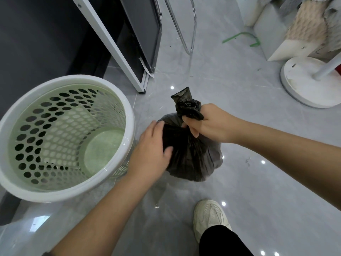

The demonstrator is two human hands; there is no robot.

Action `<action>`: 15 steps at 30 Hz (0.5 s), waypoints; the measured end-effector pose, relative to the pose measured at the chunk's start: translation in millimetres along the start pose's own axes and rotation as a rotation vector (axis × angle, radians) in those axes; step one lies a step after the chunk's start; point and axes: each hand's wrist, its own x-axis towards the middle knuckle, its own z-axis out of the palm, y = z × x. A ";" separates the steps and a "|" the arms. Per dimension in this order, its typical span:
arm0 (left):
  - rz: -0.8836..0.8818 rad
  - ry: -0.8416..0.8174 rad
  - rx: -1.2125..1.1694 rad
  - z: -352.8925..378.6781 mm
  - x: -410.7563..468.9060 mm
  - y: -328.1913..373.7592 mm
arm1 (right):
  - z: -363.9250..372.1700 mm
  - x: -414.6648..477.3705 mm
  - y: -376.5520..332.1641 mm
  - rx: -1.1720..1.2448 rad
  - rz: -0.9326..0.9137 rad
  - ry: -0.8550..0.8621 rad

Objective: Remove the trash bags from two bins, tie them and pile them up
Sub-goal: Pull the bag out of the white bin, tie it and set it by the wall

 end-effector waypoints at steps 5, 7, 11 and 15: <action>0.042 -0.028 -0.099 3.0 -2.7 -1.1 | -2.6 -4.1 1.5 0.045 -0.073 0.091; 0.066 -0.064 -0.112 5.7 -5.0 0.6 | -2.9 -5.6 0.2 0.102 -0.078 0.040; 0.002 -0.009 -0.114 1.2 5.0 -4.7 | 1.2 -7.2 5.7 0.216 0.036 -0.083; 0.080 0.052 -0.126 -10.2 -0.8 4.9 | 1.9 -6.7 8.8 0.284 0.027 -0.063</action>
